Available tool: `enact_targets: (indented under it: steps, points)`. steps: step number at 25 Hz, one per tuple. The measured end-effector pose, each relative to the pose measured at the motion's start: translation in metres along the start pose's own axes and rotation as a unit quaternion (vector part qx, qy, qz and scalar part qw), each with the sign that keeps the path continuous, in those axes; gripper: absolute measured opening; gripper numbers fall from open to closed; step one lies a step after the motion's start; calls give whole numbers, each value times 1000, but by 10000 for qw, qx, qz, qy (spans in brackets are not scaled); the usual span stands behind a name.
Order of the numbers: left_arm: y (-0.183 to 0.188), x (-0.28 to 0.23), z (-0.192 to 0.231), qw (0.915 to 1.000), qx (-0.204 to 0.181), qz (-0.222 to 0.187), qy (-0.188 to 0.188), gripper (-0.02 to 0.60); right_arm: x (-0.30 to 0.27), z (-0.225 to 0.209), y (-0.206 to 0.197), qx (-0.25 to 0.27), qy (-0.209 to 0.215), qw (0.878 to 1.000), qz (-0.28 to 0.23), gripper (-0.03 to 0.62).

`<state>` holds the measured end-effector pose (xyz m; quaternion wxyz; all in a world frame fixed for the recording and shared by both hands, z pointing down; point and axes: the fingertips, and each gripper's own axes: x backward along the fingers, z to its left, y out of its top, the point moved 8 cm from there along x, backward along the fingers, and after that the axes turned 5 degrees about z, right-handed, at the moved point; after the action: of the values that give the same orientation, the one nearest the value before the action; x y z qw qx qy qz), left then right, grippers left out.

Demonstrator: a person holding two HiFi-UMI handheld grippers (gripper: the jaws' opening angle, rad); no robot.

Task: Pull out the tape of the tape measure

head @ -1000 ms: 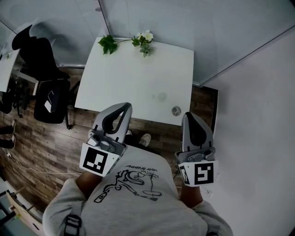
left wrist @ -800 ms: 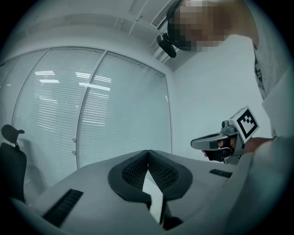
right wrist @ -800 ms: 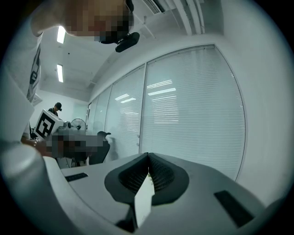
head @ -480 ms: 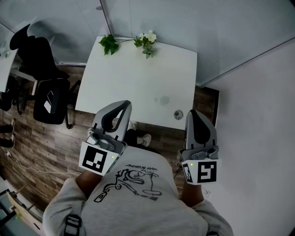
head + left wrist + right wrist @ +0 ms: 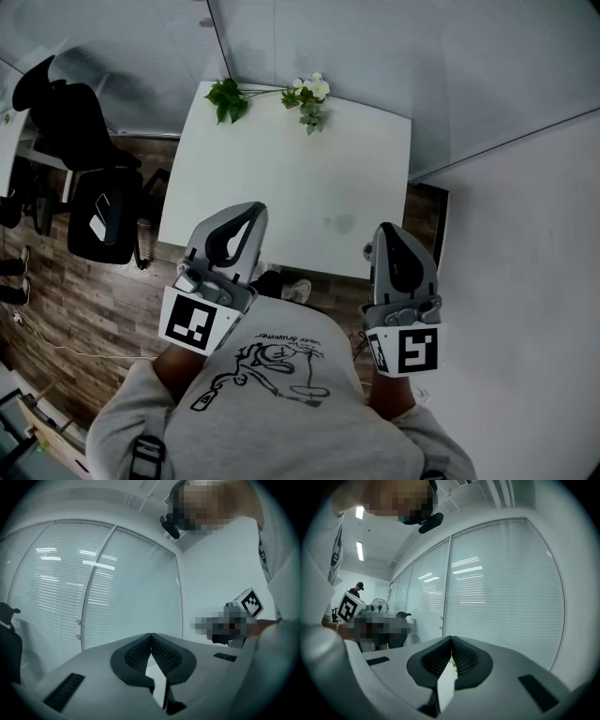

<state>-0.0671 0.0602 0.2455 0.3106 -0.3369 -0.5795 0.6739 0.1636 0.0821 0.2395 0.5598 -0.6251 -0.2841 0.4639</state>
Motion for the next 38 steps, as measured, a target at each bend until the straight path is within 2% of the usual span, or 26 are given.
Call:
enact_targets:
  steps: [11, 25, 33, 38]
  points:
    - [1, -36, 65, 9996, 57, -22, -265, 20, -66, 11, 16, 62, -100, 9999, 45, 9]
    - [-8, -53, 111, 9984, 176, 23, -545, 20, -104, 18, 9, -104, -441, 9988, 191, 14]
    - [-16, -62, 108, 9979, -22, 46, -650, 20, -104, 1, -37, -338, -740, 9958, 424, 31]
    - [-17, -66, 104, 9972, 128, 49, -731, 20, -104, -8, -95, -658, -1205, 9859, 957, 53]
